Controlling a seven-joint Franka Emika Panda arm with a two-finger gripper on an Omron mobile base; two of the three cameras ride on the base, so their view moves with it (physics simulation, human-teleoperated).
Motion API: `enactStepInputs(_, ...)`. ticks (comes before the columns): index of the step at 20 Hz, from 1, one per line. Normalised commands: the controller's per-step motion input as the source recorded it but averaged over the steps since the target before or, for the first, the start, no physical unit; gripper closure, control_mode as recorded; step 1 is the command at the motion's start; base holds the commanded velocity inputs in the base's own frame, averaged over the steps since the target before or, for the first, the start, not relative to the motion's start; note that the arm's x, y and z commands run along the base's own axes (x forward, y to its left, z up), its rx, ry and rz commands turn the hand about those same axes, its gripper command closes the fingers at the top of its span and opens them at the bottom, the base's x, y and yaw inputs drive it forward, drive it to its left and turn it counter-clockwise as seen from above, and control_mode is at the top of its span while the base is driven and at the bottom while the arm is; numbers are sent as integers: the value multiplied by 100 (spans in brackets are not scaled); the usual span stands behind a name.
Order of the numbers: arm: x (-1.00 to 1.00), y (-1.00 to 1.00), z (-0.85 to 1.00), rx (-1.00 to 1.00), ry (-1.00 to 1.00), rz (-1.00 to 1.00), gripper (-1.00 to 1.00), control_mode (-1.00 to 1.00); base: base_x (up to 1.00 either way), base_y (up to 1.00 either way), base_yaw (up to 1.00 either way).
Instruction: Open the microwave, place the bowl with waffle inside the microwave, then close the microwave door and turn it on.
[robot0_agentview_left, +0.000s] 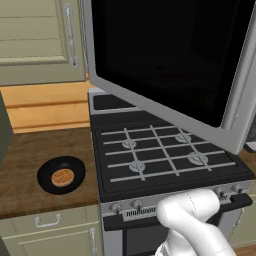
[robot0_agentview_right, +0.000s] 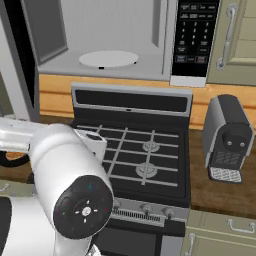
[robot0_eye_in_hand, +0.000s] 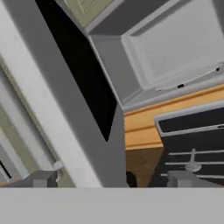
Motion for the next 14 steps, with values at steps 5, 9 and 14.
enactStepInputs(5, 73, 0, -32, 3, -9, 64, -100, -100, 0, 0, 0)
enactStepInputs(9, 20, 9, -22, 0, -27, 21, -100, -100, 0, 0, 0)
enactStepInputs(14, 17, 37, -8, 0, -13, 1, -100, -100, 0, 0, 0)
